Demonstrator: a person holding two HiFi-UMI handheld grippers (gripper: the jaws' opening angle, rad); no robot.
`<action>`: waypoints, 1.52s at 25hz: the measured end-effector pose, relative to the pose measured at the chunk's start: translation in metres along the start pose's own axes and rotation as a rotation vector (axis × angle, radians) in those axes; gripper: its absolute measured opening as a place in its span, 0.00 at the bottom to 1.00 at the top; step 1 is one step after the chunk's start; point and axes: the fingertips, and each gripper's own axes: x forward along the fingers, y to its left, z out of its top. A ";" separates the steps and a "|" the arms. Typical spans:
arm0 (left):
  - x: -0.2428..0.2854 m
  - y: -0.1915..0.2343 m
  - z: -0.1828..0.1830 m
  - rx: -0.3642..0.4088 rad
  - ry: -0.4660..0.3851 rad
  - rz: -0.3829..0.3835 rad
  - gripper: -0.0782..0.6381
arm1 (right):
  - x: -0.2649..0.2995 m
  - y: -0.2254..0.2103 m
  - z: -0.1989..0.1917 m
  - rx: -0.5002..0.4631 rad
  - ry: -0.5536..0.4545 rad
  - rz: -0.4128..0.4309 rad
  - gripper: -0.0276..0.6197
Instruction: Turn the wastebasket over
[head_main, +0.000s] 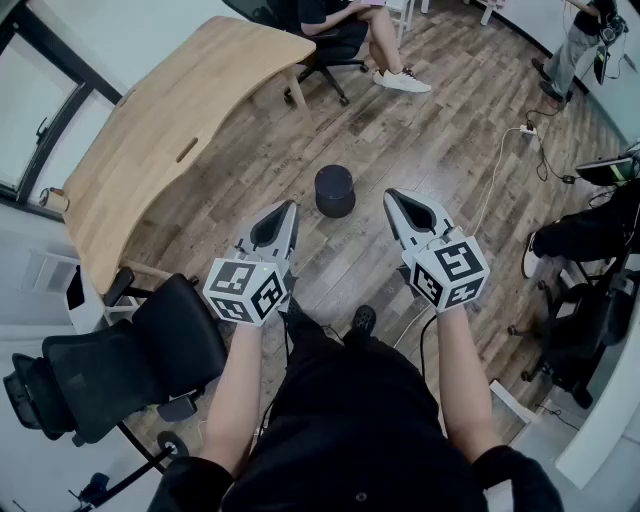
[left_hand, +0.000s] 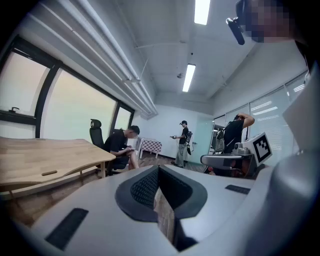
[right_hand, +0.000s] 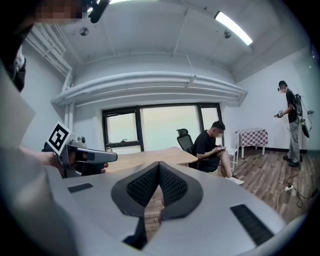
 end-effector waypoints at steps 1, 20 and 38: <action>0.002 -0.001 -0.001 0.001 0.004 -0.002 0.13 | -0.001 -0.001 0.000 -0.001 0.001 0.000 0.09; 0.018 -0.032 -0.020 0.012 0.066 0.025 0.13 | -0.027 -0.035 -0.029 0.049 0.036 0.025 0.09; 0.058 0.003 -0.093 -0.111 0.190 0.032 0.13 | 0.010 -0.064 -0.082 0.085 0.181 0.014 0.09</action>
